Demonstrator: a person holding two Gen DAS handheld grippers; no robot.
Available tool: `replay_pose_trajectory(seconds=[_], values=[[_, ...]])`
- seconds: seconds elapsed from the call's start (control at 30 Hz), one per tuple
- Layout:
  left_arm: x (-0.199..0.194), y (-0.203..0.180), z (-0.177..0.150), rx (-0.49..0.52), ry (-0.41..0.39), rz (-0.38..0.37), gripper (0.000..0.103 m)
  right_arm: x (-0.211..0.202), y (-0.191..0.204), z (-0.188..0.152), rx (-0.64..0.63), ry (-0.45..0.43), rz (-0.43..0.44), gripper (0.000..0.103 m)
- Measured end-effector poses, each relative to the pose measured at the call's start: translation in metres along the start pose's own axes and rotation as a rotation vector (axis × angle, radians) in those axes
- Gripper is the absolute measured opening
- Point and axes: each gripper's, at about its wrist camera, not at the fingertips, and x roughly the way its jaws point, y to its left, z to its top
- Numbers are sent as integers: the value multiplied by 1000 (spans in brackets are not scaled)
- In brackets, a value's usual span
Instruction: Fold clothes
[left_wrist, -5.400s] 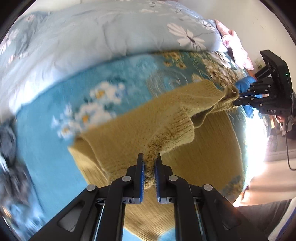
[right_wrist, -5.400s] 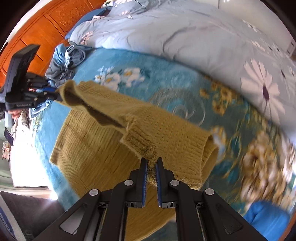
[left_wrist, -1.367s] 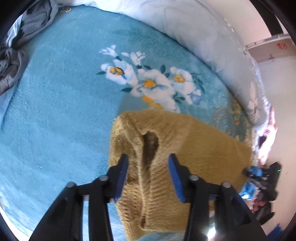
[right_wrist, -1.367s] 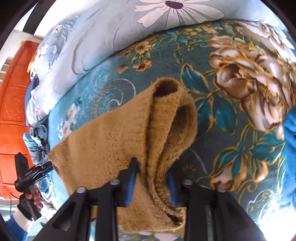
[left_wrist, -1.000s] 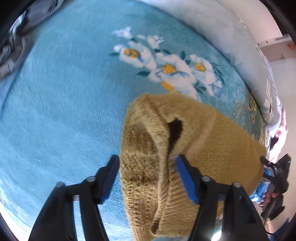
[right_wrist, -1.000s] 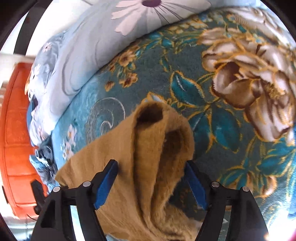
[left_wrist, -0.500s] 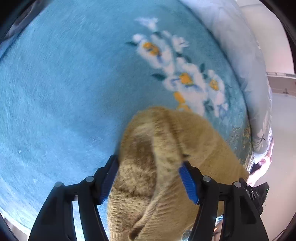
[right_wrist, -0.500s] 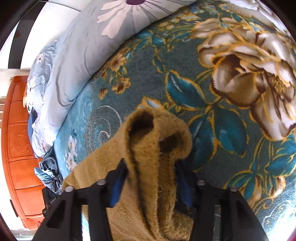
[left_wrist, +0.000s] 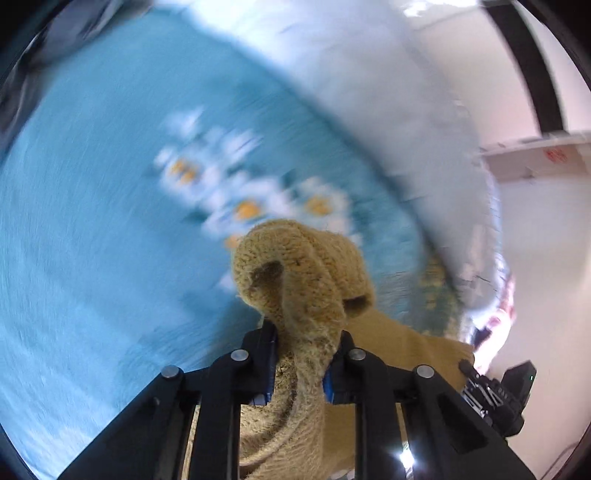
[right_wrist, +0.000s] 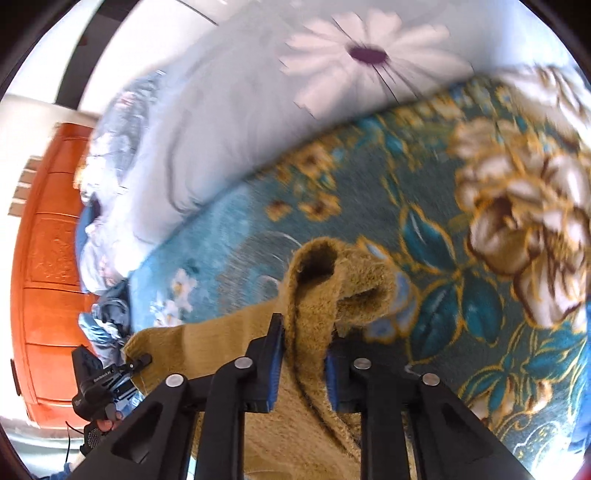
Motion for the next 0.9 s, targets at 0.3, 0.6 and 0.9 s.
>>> replay_pose_trajectory(seconds=[0.3, 0.6, 0.9], values=[[34, 18, 44, 32, 77, 121, 23, 10, -5, 25, 19, -32, -40, 19], [25, 27, 40, 69, 117, 136, 66, 35, -19, 38, 3, 34, -141, 23], [9, 41, -19, 103, 195, 172, 79, 2, -25, -19, 12, 13, -163, 66]])
